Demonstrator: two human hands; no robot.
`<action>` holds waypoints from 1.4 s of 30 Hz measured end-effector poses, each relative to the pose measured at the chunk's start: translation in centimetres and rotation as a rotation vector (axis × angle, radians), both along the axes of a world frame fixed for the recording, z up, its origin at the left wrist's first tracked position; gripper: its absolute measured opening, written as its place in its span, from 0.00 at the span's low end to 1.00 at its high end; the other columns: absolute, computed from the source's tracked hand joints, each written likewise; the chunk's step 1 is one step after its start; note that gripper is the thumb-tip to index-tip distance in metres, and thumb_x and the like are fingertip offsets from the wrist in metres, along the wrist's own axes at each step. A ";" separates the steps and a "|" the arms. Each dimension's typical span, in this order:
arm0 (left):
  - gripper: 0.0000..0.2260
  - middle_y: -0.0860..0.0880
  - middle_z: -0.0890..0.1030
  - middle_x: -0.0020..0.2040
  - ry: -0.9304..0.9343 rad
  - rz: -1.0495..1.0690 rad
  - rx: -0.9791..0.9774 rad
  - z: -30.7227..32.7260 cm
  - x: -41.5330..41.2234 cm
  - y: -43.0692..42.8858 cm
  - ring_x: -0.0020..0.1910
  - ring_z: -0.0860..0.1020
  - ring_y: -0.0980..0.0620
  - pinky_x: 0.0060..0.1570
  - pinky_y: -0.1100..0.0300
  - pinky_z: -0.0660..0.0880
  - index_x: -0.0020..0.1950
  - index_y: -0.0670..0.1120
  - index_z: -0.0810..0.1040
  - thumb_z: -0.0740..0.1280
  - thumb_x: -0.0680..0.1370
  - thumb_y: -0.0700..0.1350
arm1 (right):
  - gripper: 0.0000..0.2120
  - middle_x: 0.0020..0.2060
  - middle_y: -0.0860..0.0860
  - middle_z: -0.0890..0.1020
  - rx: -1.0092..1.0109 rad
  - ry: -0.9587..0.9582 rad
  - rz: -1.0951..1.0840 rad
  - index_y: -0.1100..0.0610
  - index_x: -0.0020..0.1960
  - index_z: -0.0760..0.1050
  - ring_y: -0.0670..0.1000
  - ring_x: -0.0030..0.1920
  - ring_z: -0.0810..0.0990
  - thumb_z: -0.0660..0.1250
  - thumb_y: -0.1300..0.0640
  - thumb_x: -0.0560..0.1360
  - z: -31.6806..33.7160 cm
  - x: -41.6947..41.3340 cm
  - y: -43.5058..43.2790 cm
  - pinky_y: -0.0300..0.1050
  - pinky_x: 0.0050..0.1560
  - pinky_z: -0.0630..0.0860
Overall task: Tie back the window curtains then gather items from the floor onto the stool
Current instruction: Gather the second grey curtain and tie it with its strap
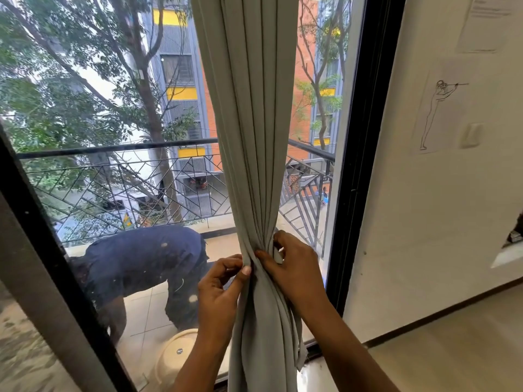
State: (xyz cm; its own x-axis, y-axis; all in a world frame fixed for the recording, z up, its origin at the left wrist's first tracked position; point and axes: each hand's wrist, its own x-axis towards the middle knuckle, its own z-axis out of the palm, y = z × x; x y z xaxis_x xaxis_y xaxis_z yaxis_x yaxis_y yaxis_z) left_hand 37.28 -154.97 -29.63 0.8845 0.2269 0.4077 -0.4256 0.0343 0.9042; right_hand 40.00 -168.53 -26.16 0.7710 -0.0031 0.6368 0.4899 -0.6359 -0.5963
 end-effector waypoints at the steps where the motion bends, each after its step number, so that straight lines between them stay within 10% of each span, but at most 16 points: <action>1: 0.03 0.50 0.84 0.45 -0.002 0.003 -0.005 0.0 0.0 0.0 0.49 0.82 0.49 0.52 0.53 0.79 0.42 0.51 0.82 0.70 0.70 0.48 | 0.11 0.41 0.50 0.81 -0.011 -0.020 -0.017 0.55 0.48 0.77 0.49 0.41 0.78 0.69 0.48 0.72 -0.1 0.0 0.3 0.42 0.43 0.75; 13: 0.06 0.55 0.85 0.42 0.007 0.011 0.058 1.6 0.6 0.7 0.44 0.83 0.58 0.45 0.64 0.80 0.48 0.46 0.81 0.69 0.74 0.38 | 0.06 0.43 0.54 0.82 0.223 0.435 0.423 0.54 0.50 0.79 0.51 0.41 0.83 0.65 0.61 0.77 1.0 1.2 -1.3 0.45 0.38 0.82; 24: 0.08 0.53 0.85 0.37 0.031 0.080 0.103 2.6 2.2 1.1 0.39 0.84 0.58 0.39 0.70 0.77 0.46 0.50 0.83 0.73 0.71 0.39 | 0.10 0.37 0.48 0.80 0.061 0.335 0.318 0.54 0.39 0.77 0.45 0.41 0.79 0.74 0.48 0.69 1.2 2.8 -0.6 0.40 0.45 0.74; 36: 0.05 0.56 0.80 0.32 -0.072 0.266 0.476 3.7 3.5 2.8 0.32 0.79 0.59 0.32 0.73 0.71 0.40 0.47 0.81 0.70 0.76 0.45 | 0.09 0.35 0.43 0.75 -0.119 0.342 0.290 0.50 0.49 0.74 0.43 0.34 0.72 0.70 0.49 0.71 0.8 1.0 1.2 0.38 0.39 0.68; 42: 0.05 0.52 0.83 0.35 -0.004 0.096 0.294 2.6 4.0 4.8 0.38 0.81 0.53 0.45 0.46 0.80 0.39 0.55 0.81 0.68 0.73 0.54 | 0.05 0.50 0.48 0.78 -0.020 0.321 0.290 0.53 0.42 0.79 0.45 0.50 0.76 0.74 0.55 0.69 -0.8 1.9 -1.0 0.37 0.48 0.72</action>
State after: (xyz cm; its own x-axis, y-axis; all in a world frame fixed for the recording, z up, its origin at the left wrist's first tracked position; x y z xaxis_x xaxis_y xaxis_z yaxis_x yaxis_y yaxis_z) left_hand 41.32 -150.14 -26.99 0.8627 0.1814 0.4721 -0.4183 -0.2689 0.8676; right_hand 41.94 -169.54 -26.94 0.8974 0.2524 0.3619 0.4412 -0.5124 -0.7367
